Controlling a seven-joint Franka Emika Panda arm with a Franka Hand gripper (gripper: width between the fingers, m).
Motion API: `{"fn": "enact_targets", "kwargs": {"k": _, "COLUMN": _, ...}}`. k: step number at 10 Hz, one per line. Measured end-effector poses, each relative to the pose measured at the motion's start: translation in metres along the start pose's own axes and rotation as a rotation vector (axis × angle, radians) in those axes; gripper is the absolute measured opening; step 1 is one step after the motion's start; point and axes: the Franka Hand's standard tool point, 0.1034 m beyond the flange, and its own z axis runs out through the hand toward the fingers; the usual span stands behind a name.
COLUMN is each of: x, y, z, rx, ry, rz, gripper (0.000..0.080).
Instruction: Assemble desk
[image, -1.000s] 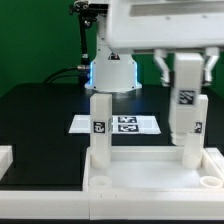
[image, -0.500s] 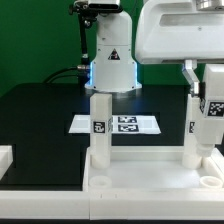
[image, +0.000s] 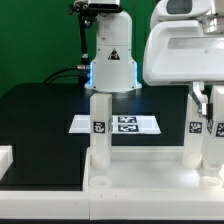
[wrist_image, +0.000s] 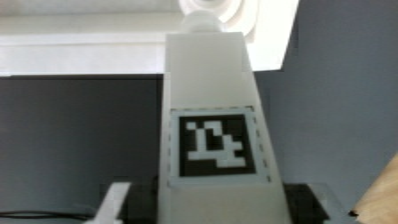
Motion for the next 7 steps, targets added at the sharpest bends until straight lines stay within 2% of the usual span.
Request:
{"fn": "enact_targets", "kwargs": {"k": 4, "x": -0.011, "y": -0.006, "z": 0.01, "rx": 0.0, "ry": -0.02, "rz": -0.012, "gripper": 0.0285}}
{"fn": "enact_targets", "kwargs": {"k": 7, "x": -0.014, "y": -0.004, "z": 0.013, "rx": -0.004, "ry": -0.027, "rz": -0.014, "gripper": 0.0285}}
